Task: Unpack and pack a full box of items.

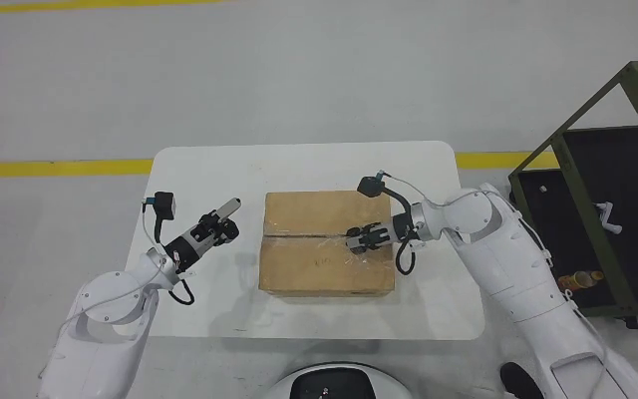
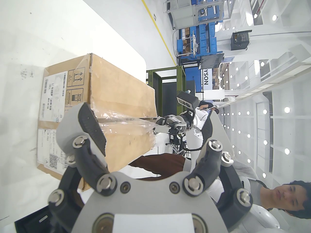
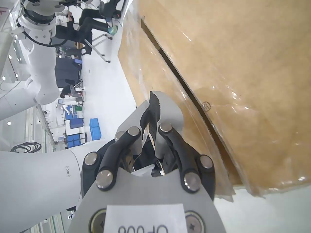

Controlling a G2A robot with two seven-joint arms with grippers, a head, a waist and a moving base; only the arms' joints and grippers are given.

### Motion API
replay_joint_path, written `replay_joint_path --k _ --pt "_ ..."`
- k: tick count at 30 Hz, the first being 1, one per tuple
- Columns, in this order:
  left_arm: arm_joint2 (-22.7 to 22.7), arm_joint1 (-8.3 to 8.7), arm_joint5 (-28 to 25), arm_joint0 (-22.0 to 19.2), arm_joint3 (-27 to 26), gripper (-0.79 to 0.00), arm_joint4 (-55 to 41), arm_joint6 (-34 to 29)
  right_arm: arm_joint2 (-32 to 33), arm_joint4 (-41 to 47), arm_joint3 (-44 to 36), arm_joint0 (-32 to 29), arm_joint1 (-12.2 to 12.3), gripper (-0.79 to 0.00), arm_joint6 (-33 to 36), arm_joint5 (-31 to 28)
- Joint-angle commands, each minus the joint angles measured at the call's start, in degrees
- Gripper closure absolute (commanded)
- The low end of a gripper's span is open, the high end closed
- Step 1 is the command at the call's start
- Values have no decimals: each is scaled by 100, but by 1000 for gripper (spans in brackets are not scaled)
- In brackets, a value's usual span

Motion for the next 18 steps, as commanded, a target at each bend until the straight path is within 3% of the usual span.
replay_joint_path --k 1,18 --pt "0 0 0 0 0 -785 0 0 -37 13 24 45 6 0 194 4" --pt "72 5 -6 37 -180 -785 -13 -64 -342 111 658 615 -58 0 514 -147"
